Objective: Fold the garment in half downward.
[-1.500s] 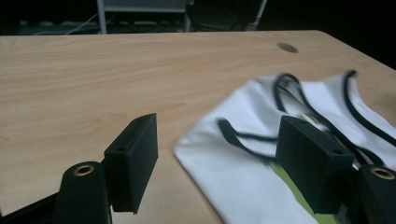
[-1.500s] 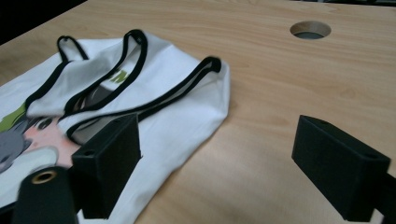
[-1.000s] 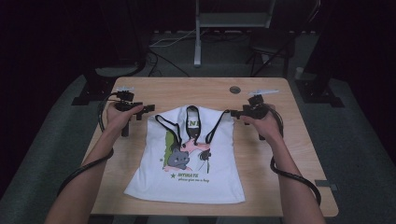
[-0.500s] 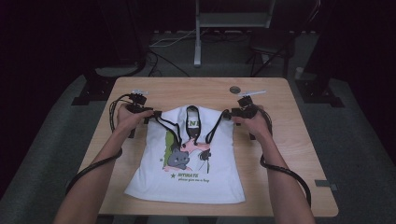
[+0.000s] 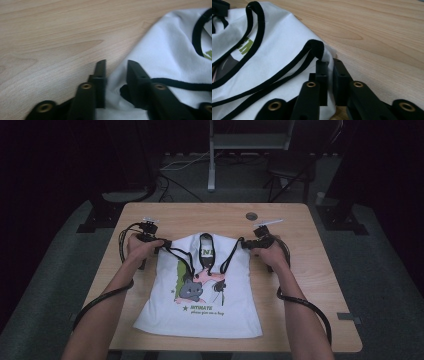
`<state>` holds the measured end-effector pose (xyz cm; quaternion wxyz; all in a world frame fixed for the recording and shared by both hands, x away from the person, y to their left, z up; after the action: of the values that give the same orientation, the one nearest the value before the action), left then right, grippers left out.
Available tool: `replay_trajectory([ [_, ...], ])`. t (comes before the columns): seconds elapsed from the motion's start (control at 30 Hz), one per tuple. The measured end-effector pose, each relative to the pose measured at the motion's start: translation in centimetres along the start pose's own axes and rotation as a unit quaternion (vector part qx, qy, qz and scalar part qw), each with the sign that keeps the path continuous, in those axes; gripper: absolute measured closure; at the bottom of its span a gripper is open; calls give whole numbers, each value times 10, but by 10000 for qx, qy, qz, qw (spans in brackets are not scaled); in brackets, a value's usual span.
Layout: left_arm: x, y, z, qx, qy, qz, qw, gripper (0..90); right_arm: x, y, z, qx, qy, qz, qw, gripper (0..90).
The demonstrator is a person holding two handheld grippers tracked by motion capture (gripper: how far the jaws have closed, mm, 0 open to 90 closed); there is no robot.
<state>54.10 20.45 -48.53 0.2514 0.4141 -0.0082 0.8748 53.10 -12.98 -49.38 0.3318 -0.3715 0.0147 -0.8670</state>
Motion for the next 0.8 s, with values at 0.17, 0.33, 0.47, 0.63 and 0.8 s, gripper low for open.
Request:
replay_trajectory([
  [0.17,2,-3,3,230,126,-46,9996,865,3,-1,5,-180,204,140,9995,875],
  [0.33,6,-6,10,365,307,-123,9988,867,10,1,12,-536,482,336,9968,877],
  [0.47,3,-6,6,291,213,-165,9992,841,9,4,7,-385,285,207,9986,794],
  [0.63,-1,-4,3,195,89,-213,9995,691,4,4,4,-191,129,-7,9997,647],
  [0.8,-2,1,4,-27,14,-158,9999,551,-3,4,7,21,128,-111,9999,581],
])
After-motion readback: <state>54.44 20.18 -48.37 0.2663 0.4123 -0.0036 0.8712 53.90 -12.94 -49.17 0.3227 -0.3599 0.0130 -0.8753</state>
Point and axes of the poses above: each handheld gripper's, and its own axes: x roughly backward along the jaws, z roughly out of its top, y roughly to its right, the point moved 8 cm from there along -x, roughly forward along the jaws, and after that the axes turned 1 degree about z, right-handed, at the moved point
